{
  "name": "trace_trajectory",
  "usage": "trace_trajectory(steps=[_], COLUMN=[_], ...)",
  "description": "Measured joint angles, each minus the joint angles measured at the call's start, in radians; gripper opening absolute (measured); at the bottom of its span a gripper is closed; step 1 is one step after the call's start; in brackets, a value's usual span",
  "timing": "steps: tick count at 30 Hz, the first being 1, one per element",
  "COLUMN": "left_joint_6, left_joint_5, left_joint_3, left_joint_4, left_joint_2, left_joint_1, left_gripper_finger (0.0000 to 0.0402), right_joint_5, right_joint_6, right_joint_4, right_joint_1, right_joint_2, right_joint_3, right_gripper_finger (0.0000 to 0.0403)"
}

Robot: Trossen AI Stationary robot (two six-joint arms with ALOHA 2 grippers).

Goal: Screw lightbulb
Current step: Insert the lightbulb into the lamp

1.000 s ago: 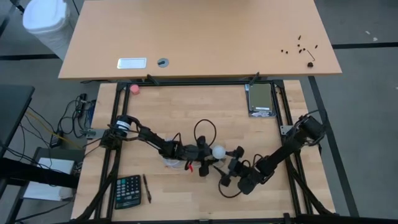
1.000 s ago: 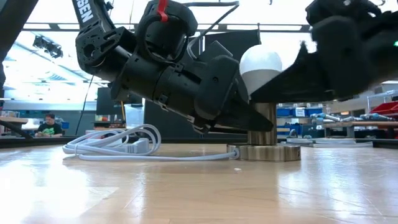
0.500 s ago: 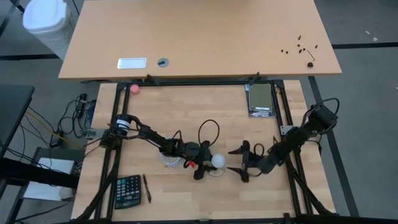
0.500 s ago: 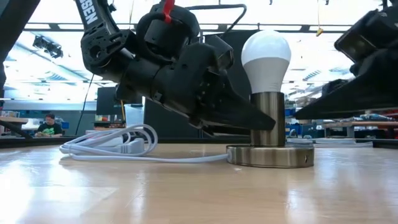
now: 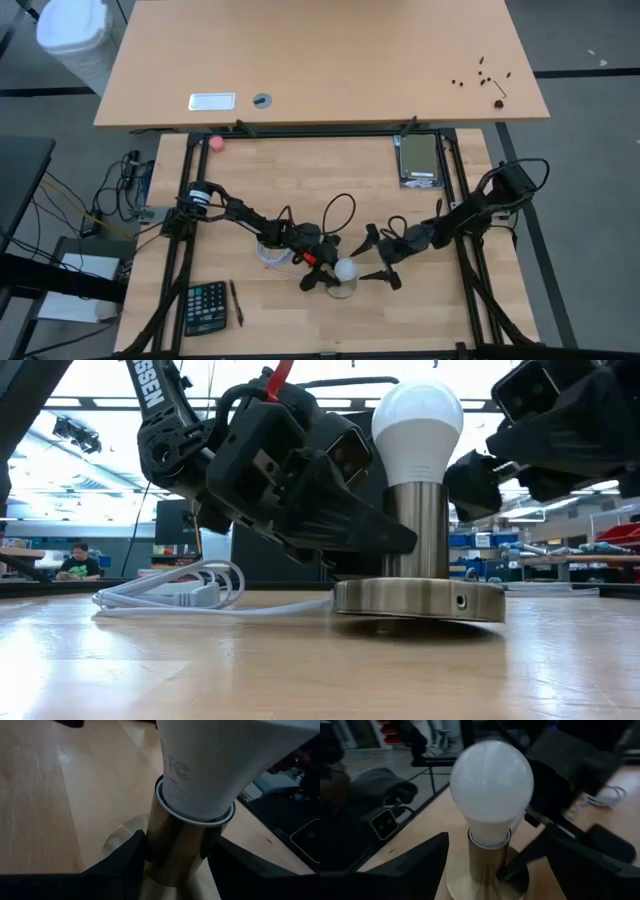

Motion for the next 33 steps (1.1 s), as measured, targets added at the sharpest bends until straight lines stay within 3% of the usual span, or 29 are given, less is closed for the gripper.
trace_trajectory(steps=[5,10,21,33], left_joint_6=[0.02,0.022,0.024,0.025], left_joint_5=[-0.001,-0.006,-0.022,-0.036], left_joint_3=[0.0,0.0,0.001,0.002], left_joint_4=[0.007,0.01,0.009,0.009], left_joint_2=[0.0,0.0,0.0,0.0], left_joint_1=[0.0,0.0,0.0,0.0], left_gripper_finger=[0.0198,0.0198,0.0198,0.0198], right_joint_5=[-0.086,-0.125,-0.136,-0.163], right_joint_6=[-0.023,-0.024,-0.027,-0.023], right_joint_4=[-0.016,0.01,0.301,0.392], right_joint_1=[-0.043,-0.046,-0.04,-0.038], right_joint_2=[0.018,0.134,0.316,0.408], right_joint_3=[0.026,0.077,0.127,0.181], right_gripper_finger=[0.0332,0.0331,0.0312,0.0266])
